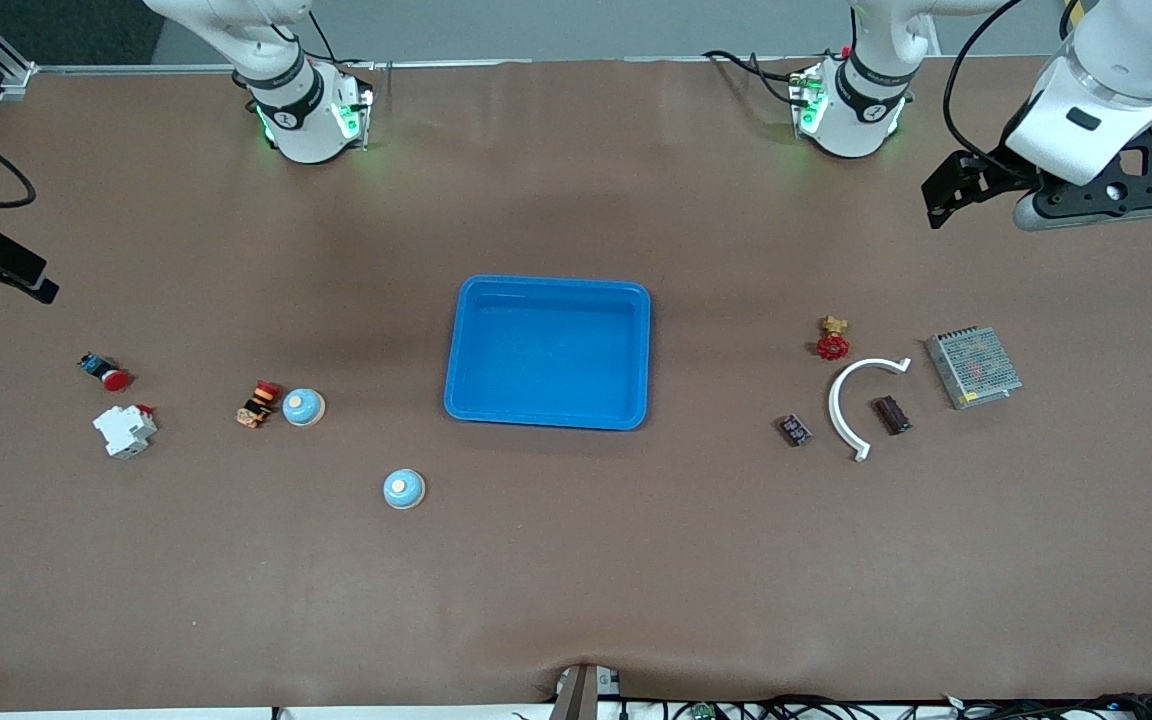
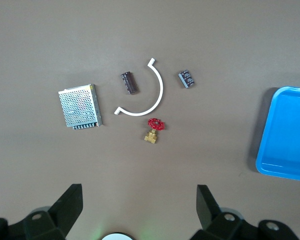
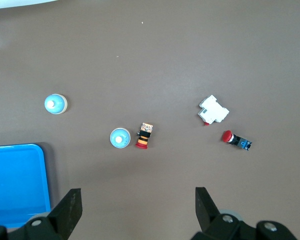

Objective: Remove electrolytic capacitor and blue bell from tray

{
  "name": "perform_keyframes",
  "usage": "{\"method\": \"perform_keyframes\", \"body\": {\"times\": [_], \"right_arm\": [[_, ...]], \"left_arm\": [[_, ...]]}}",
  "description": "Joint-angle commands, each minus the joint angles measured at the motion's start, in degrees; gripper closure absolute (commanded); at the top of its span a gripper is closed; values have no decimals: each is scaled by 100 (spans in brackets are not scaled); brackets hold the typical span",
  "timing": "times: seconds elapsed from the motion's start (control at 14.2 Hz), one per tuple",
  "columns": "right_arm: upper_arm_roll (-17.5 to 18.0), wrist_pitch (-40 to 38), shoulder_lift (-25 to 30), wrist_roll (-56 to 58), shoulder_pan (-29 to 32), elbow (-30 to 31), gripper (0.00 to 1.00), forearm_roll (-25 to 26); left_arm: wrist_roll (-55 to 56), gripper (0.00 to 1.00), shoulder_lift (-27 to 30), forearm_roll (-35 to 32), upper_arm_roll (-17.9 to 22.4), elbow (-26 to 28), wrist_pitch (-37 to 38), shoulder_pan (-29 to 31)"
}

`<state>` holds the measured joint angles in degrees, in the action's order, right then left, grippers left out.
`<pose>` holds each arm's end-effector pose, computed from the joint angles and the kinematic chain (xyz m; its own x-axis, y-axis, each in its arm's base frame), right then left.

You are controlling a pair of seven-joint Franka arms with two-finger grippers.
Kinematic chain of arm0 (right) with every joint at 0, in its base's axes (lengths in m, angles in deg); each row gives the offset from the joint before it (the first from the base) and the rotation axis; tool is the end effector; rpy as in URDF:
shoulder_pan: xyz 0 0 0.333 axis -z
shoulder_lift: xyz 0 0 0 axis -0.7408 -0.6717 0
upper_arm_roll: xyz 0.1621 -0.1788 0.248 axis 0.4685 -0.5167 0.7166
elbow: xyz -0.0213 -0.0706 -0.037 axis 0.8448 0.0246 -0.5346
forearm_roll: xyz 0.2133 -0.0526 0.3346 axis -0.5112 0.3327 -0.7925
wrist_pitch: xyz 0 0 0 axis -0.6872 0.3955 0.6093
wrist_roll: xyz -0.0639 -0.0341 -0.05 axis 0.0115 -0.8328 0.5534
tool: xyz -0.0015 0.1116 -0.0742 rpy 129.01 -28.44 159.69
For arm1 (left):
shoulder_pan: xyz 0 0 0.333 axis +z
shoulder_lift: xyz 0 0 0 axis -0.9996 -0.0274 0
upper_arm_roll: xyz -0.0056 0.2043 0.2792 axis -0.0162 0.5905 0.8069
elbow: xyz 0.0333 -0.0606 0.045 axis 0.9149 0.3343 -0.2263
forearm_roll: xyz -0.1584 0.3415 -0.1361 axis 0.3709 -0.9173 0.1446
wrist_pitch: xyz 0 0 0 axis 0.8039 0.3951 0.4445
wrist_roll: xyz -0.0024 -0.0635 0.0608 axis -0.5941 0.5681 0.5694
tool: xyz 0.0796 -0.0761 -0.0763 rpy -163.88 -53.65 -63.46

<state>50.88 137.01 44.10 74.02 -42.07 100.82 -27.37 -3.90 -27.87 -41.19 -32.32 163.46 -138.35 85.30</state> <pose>0.5689 -0.0461 0.6387 0.9860 -0.1525 0.0670 -0.1512 -0.9882 -0.0233 0.4965 -0.1173 0.6286 0.9969 0.0782 -0.0058 0.0778 -0.9957 -0.0510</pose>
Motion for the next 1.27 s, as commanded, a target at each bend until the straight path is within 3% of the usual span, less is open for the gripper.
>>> {"method": "perform_keyframes", "body": {"times": [0.0, 0.35, 1.2], "right_arm": [[74, -99, 82, 41, 104, -45, 0, 64], [91, -537, 91, 33, 87, -449, 0, 64], [118, -556, 100, 50, 60, -555, 0, 46]], "left_arm": [[-49, 0, 98, 57, -32, -21, 108, 163], [-58, 0, 98, 57, -32, -21, 108, 163], [-58, 0, 80, 74, -40, -21, 82, 163]]}}
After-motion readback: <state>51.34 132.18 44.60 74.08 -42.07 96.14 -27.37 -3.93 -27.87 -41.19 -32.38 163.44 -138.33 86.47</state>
